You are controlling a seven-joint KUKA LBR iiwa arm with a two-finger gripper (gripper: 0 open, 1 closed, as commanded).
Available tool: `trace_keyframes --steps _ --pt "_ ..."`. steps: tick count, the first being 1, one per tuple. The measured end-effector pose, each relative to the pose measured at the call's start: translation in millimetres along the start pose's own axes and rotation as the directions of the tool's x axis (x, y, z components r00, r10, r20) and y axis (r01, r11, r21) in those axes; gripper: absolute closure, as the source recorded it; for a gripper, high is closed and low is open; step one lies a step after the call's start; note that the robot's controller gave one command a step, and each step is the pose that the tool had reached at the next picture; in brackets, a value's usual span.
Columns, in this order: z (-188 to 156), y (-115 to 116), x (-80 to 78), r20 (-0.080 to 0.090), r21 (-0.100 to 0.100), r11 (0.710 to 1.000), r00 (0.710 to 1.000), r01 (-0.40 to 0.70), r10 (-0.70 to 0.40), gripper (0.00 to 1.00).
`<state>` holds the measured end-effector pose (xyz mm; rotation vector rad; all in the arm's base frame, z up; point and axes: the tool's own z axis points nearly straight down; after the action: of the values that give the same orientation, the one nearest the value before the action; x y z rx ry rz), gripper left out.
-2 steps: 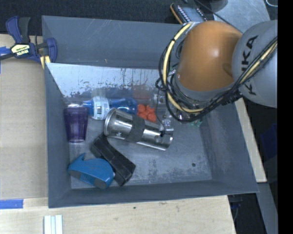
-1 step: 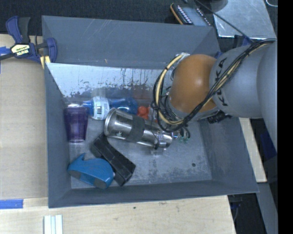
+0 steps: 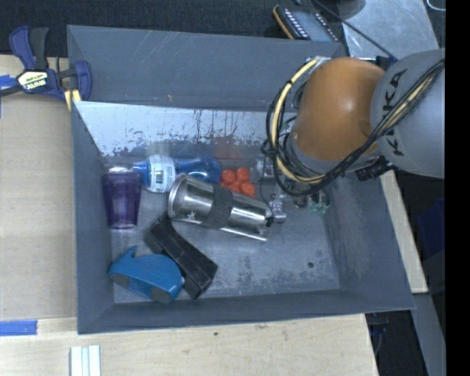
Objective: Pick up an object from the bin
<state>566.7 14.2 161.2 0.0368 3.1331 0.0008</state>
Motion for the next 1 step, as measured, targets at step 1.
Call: trace_keyframes --steps 1 --pt "79.1 4.3 -9.7 0.008 -0.002 1.0 1.0 -0.019 0.019 0.0"
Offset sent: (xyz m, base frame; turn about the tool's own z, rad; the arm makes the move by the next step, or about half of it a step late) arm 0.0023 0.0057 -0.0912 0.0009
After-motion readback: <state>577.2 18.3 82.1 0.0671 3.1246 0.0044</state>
